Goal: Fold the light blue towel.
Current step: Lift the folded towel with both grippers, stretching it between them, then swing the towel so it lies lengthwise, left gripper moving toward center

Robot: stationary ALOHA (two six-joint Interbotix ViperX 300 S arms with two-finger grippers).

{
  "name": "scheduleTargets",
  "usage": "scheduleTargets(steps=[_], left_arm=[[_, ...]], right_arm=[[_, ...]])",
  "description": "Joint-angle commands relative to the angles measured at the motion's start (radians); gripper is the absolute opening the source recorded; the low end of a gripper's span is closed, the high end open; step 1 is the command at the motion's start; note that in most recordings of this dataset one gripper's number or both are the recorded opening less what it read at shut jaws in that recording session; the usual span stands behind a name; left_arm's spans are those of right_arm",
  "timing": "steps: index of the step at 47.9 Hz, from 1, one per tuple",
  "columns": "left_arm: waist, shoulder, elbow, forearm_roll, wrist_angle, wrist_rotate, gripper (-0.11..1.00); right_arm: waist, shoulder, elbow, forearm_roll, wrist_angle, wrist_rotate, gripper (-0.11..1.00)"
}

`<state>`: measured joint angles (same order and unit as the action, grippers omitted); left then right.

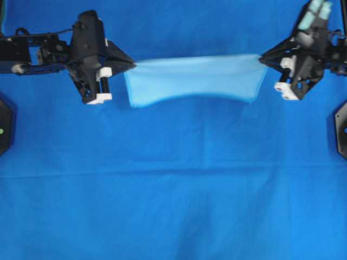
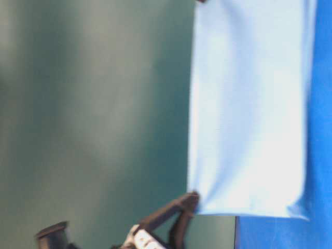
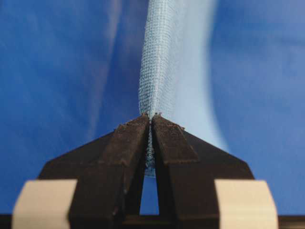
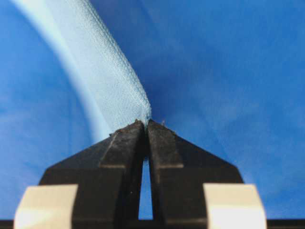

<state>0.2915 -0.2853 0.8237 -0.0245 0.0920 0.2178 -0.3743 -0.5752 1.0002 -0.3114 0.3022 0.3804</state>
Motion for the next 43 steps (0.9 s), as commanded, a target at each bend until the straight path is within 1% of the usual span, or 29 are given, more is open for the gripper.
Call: scheduleTargets(steps=[1, 6, 12, 19, 21, 27, 31, 38, 43], left_arm=[[-0.006, -0.051, -0.023, -0.003, 0.008, 0.002, 0.03], [-0.009, -0.067, -0.023, -0.002, 0.012, 0.002, 0.03], [-0.012, -0.067, -0.021, -0.003, 0.014, -0.005, 0.03], [-0.040, -0.061, -0.025, -0.003, 0.009, -0.035, 0.03], [-0.060, -0.058, -0.028, -0.002, 0.006, -0.051, 0.03], [-0.132, -0.041, -0.040, -0.003, -0.017, -0.054, 0.03], [-0.192, -0.021, -0.058, -0.003, -0.057, -0.058, 0.03], [-0.273, 0.031, -0.109, -0.003, -0.114, -0.074, 0.03], [-0.319, 0.080, -0.156, -0.003, -0.141, -0.074, 0.03]], right_arm=[[0.012, -0.051, -0.021, -0.003, 0.023, 0.002, 0.02], [0.023, -0.077, -0.018, -0.003, 0.029, 0.006, 0.02], [0.023, -0.064, -0.020, -0.003, 0.031, 0.009, 0.02], [-0.011, -0.034, -0.032, -0.011, 0.020, 0.008, 0.02], [-0.029, -0.020, -0.037, -0.017, 0.015, 0.006, 0.02], [-0.092, 0.034, -0.061, -0.049, -0.014, 0.005, 0.02], [-0.124, 0.072, -0.086, -0.069, -0.040, 0.002, 0.02], [-0.167, 0.156, -0.153, -0.107, -0.089, -0.006, 0.02], [-0.183, 0.224, -0.222, -0.143, -0.107, -0.008, 0.02]])
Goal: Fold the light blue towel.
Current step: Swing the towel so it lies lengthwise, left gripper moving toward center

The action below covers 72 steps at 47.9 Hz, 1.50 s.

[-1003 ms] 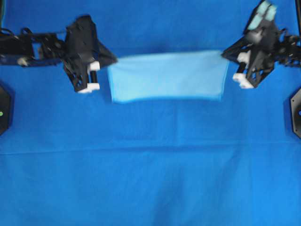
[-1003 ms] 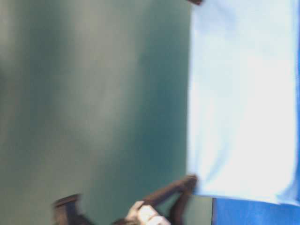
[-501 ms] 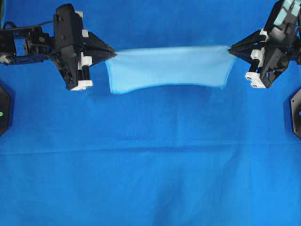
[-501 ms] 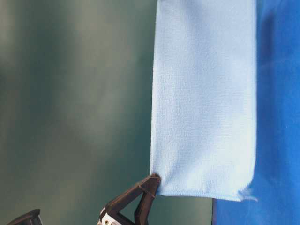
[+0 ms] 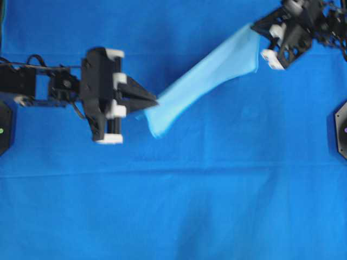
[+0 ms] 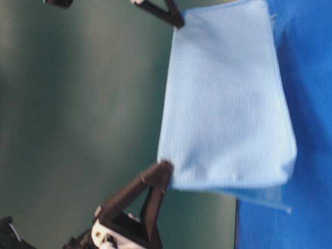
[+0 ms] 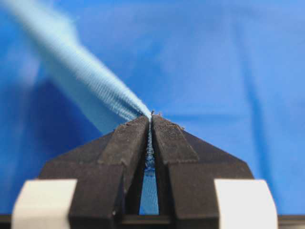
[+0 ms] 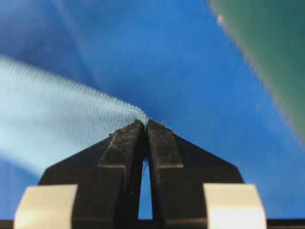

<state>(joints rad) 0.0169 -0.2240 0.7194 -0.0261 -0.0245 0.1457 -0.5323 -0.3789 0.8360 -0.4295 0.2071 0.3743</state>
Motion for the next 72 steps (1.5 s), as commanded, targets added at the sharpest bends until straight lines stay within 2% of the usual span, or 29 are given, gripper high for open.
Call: scheduleTargets(steps=[1, 7, 16, 25, 33, 41, 55, 60, 66, 72], left_arm=[[-0.054, 0.029, -0.061, -0.002, -0.031, -0.002, 0.03], [-0.097, 0.106, -0.140, -0.002, -0.060, -0.002, 0.03], [-0.130, 0.213, -0.252, -0.002, -0.064, 0.000, 0.03], [-0.140, 0.270, -0.322, -0.002, -0.066, 0.015, 0.03], [-0.140, 0.304, -0.367, -0.002, -0.078, 0.025, 0.03], [-0.140, 0.380, -0.451, -0.002, -0.143, 0.043, 0.03], [-0.149, 0.575, -0.696, -0.002, -0.160, 0.060, 0.03], [-0.149, 0.621, -0.752, -0.002, -0.158, 0.060, 0.03], [-0.147, 0.643, -0.761, -0.002, -0.158, 0.038, 0.03], [-0.140, 0.634, -0.709, -0.002, -0.166, -0.003, 0.03]], right_arm=[[-0.026, 0.043, -0.074, -0.032, -0.014, -0.002, 0.02], [-0.028, 0.129, -0.170, -0.066, -0.014, -0.002, 0.02], [-0.028, 0.221, -0.279, -0.075, -0.009, -0.003, 0.02], [-0.026, 0.241, -0.305, -0.083, -0.012, -0.003, 0.02], [-0.032, 0.224, -0.284, -0.083, -0.002, -0.003, 0.02], [-0.072, 0.164, -0.218, -0.083, 0.003, -0.003, 0.02], [-0.127, -0.012, -0.055, -0.092, 0.037, -0.006, 0.02], [-0.127, -0.037, -0.035, -0.101, 0.055, -0.006, 0.02], [-0.127, -0.017, -0.041, -0.101, 0.058, -0.008, 0.02], [-0.127, 0.051, -0.069, -0.101, 0.037, -0.009, 0.02]])
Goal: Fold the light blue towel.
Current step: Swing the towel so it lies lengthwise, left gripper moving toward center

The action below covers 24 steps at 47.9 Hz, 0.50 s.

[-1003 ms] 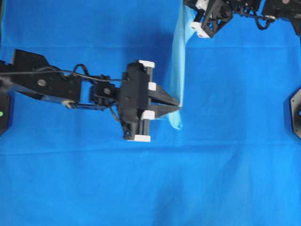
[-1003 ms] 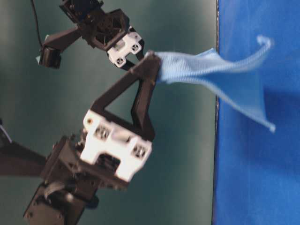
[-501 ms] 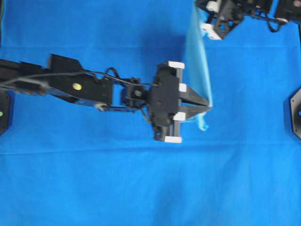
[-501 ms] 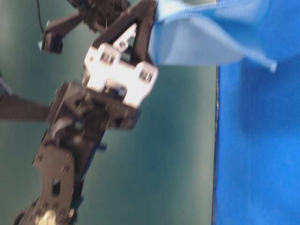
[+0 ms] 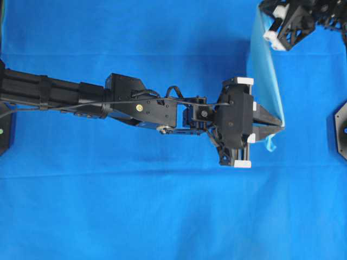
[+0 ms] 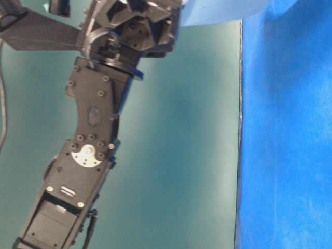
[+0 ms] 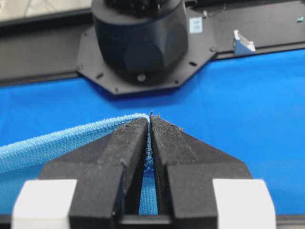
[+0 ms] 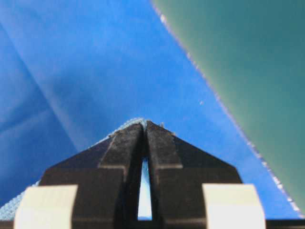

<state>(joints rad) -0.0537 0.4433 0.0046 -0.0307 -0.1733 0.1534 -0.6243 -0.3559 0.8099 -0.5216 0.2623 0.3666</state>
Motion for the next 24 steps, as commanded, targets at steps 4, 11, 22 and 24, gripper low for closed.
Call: scheduleTargets(steps=[4, 11, 22, 24], left_arm=[[-0.067, -0.046, 0.058, 0.000, -0.037, -0.025, 0.03], [-0.063, -0.092, 0.193, -0.006, -0.135, -0.081, 0.03], [-0.052, -0.186, 0.434, -0.008, -0.298, -0.169, 0.03], [-0.052, -0.198, 0.469, -0.009, -0.319, -0.181, 0.03]], right_arm=[[-0.034, 0.100, -0.074, -0.009, -0.051, -0.002, 0.02], [-0.021, 0.227, -0.140, -0.009, -0.109, -0.002, 0.02], [0.025, 0.402, -0.288, -0.015, -0.167, -0.018, 0.02], [0.035, 0.423, -0.313, -0.015, -0.167, -0.025, 0.02]])
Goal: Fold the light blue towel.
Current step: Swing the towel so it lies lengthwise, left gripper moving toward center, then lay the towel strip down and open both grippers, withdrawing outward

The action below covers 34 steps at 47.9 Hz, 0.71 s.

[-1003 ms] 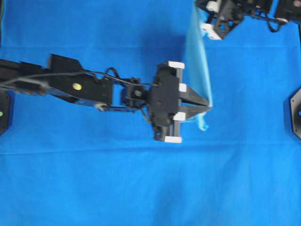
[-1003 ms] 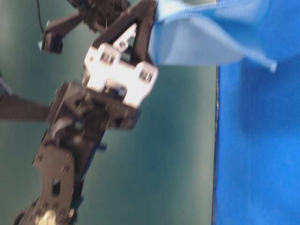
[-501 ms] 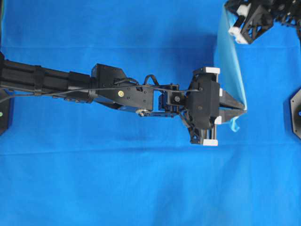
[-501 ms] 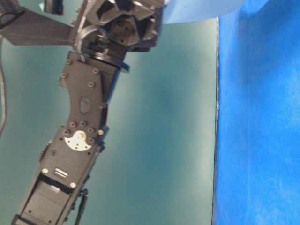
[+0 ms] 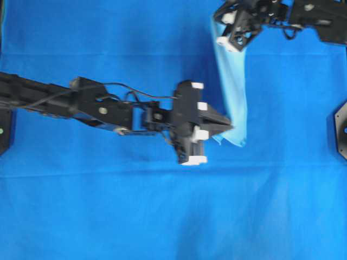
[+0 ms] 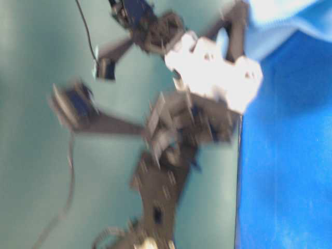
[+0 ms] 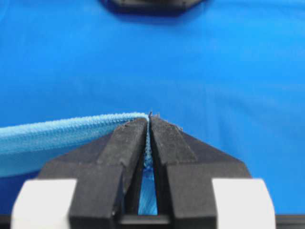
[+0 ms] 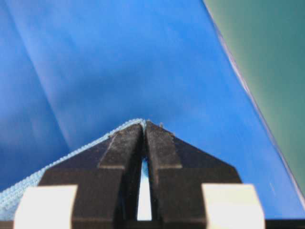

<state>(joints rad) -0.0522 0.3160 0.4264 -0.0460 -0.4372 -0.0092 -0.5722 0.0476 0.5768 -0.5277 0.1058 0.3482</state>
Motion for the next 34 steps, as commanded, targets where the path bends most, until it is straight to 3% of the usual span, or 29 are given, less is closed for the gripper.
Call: scheduleTargets(steps=[1, 16, 34], left_arm=[[-0.054, -0.078, 0.064, 0.005, -0.064, -0.026, 0.03], [-0.067, -0.127, 0.202, 0.002, -0.089, -0.098, 0.03], [-0.060, -0.132, 0.212, 0.002, -0.049, -0.100, 0.06]], right_arm=[[-0.012, 0.029, -0.091, -0.009, -0.011, -0.009, 0.02], [0.032, 0.072, -0.143, -0.009, -0.015, -0.021, 0.02], [0.043, 0.092, -0.137, -0.008, -0.017, -0.020, 0.03]])
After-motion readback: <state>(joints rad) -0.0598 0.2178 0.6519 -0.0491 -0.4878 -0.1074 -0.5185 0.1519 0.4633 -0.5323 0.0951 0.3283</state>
